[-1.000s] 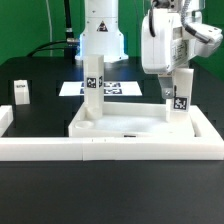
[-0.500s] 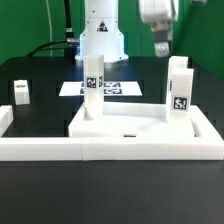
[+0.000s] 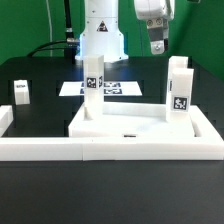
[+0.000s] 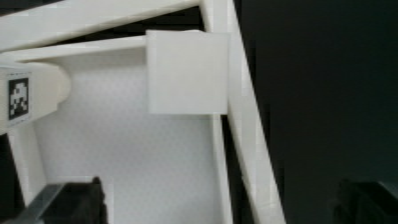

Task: Assemble desk

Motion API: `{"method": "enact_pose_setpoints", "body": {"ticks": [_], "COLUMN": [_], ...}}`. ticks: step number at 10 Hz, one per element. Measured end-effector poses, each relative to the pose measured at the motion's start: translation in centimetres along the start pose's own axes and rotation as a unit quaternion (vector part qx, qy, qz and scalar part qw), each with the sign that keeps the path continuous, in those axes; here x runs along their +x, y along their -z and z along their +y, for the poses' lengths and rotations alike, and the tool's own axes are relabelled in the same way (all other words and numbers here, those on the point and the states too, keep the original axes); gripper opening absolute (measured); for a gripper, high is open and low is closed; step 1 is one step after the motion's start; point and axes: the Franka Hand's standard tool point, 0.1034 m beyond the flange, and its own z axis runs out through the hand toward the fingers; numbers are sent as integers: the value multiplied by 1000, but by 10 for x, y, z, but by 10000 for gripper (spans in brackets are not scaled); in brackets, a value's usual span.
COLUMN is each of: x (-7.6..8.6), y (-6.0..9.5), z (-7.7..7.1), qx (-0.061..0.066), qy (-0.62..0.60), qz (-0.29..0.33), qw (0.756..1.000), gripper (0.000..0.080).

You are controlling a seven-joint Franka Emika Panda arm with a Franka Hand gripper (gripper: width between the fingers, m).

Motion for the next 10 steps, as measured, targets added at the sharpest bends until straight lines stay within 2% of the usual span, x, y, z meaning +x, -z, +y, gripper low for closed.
{"method": "enact_pose_setpoints", "body": {"ticks": [1, 2, 3, 4, 5, 10], "x": [3, 17, 32, 48, 61, 63], "y": [2, 14, 24, 30, 40, 39], "z": [-1, 1, 9, 24, 29, 31], "qx": [1, 5, 11, 11, 11, 12], "qy": [19, 53, 86, 119, 156, 305], "qz": [-2, -10, -14, -20, -24, -19], "qw": [1000, 999, 996, 993, 987, 952], "gripper": [648, 648, 648, 648, 648, 648]}}
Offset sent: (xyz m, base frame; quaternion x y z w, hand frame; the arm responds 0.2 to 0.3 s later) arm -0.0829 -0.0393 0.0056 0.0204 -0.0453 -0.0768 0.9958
